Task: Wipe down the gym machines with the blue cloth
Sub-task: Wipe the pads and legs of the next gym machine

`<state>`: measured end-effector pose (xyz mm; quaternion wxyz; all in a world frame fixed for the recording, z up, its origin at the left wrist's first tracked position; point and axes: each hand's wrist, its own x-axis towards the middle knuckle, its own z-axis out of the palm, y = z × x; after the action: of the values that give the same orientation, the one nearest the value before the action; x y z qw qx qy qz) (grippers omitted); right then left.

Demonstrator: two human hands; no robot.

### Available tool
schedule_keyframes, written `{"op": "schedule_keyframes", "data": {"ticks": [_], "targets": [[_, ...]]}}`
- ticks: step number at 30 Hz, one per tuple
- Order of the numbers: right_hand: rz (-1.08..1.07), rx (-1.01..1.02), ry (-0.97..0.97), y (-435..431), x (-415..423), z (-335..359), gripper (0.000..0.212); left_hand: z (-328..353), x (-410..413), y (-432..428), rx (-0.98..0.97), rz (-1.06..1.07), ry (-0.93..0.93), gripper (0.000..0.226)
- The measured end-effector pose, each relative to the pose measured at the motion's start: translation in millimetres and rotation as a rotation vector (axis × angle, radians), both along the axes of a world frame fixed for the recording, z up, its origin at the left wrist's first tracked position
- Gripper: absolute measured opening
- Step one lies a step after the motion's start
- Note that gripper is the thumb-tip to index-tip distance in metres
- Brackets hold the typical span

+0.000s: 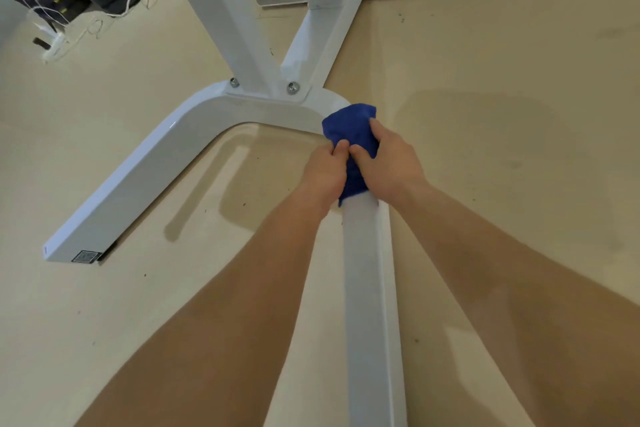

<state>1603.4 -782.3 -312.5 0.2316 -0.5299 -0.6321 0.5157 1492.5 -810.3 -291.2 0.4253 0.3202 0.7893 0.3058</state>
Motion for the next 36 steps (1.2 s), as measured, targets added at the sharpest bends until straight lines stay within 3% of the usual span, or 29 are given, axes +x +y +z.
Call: {"op": "schedule_keyframes", "data": {"ticks": [4, 13, 18, 23, 26, 30, 33, 36], "targets": [[-0.124, -0.095, 0.087, -72.1, 16.6, -1.1, 0.067, 11.3, 16.1, -67.5, -0.038, -0.093, -0.013, 0.031], [-0.139, -0.259, 0.059, -247.9, 68.0, 18.4, 0.067, 39.4, 63.3, -230.1, -0.308, -0.172, 0.143, 0.031], [-0.116, -0.363, 0.071, -312.6, 98.5, 35.4, 0.063, 58.1, 84.3, -283.2, -0.47, -0.297, 0.455, 0.034], [-0.079, -0.343, 0.089, -314.9, 109.6, 36.4, 0.067, 65.3, 98.7, -289.5, -0.221, -0.226, 0.646, 0.01], [-0.037, -0.292, -0.01, -312.2, 110.1, 29.4, 0.054, 59.1, 103.3, -279.8, -0.108, -0.196, 0.641, 0.027], [-0.066, -0.291, -0.068, -323.1, 108.9, 29.9, 0.022, 54.5, 102.0, -279.5, -0.088, -0.307, 0.684, 0.023], [-0.077, -0.279, -0.1, -335.5, 103.8, 33.9, 0.021, 51.9, 99.5, -294.1, -0.06, -0.439, 0.769, 0.031], [-0.082, -0.305, 0.039, -340.9, 104.6, 32.1, 0.035, 44.6, 97.8, -313.1, -0.045, -0.546, 0.853, 0.045]]}}
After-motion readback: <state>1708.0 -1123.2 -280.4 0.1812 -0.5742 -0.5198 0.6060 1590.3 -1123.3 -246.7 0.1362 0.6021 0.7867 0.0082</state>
